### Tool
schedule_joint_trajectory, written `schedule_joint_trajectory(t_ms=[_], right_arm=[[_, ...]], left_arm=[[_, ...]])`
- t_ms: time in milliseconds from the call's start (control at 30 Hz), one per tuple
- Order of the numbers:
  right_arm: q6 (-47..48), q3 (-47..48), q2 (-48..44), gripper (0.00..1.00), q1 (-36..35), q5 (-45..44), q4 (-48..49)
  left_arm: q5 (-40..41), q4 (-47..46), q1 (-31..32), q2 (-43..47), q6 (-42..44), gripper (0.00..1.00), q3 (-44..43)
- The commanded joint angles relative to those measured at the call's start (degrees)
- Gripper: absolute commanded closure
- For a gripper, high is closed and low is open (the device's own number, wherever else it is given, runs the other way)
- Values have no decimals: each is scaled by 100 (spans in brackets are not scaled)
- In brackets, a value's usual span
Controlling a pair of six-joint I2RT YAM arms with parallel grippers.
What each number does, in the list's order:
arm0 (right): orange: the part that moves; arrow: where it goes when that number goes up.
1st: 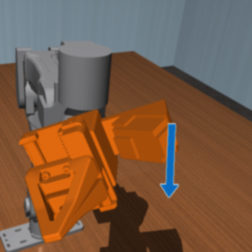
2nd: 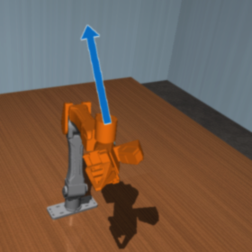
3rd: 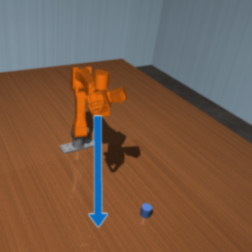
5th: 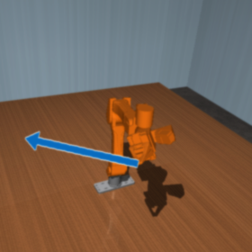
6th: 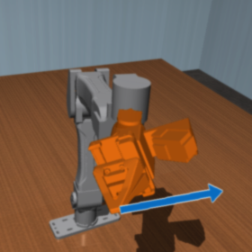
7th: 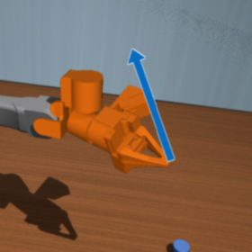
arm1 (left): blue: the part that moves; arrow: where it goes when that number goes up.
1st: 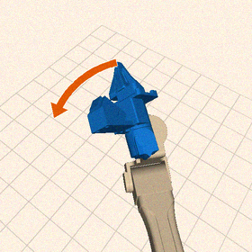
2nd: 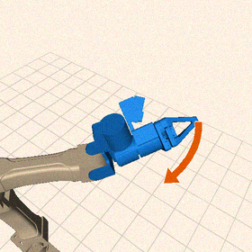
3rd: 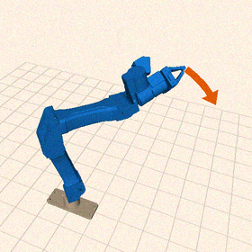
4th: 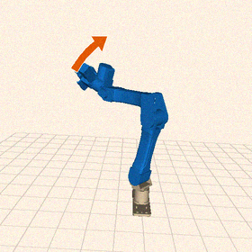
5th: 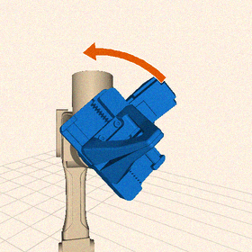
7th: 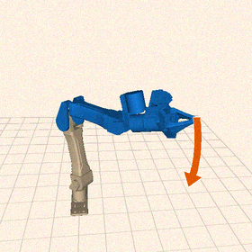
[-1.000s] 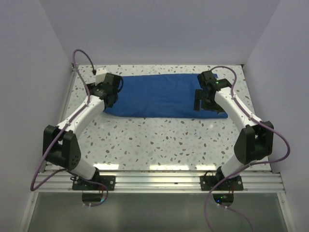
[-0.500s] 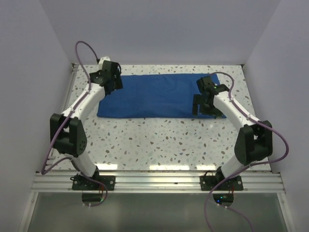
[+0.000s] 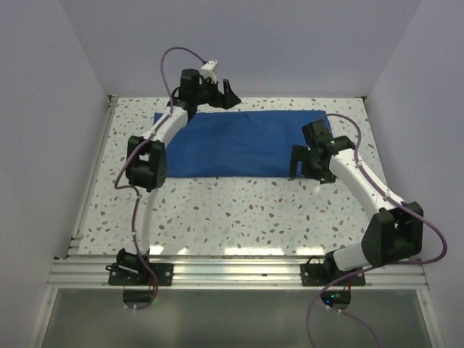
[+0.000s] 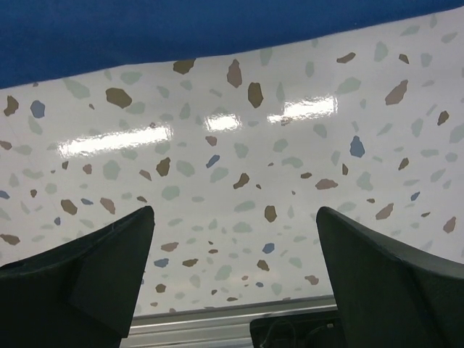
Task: Open and lay out the surgical kit
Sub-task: Open the surgical kit at the center of the board.
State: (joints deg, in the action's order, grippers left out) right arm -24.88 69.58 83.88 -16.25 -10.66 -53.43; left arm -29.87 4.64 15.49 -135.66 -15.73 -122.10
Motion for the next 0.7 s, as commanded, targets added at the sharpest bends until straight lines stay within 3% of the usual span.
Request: schedule_joint_trajectory(t_ms=[0, 133, 367, 667], right_arm=[[-43, -137, -424, 1, -36, 196, -282], [-25, -418, -732, 1, -36, 90, -387], [-192, -683, -829, 1, -36, 90, -414], [-306, -551, -680, 1, -45, 204, -317]], left_arm=[[-1502, -1489, -2, -487, -781, 2, -471], [-1680, -1616, 174, -1330, -976, 1, -1244], [-1566, -1783, 499, -1771, -906, 0, -1386], [-319, -1326, 640, -1762, -63, 1, -1166]])
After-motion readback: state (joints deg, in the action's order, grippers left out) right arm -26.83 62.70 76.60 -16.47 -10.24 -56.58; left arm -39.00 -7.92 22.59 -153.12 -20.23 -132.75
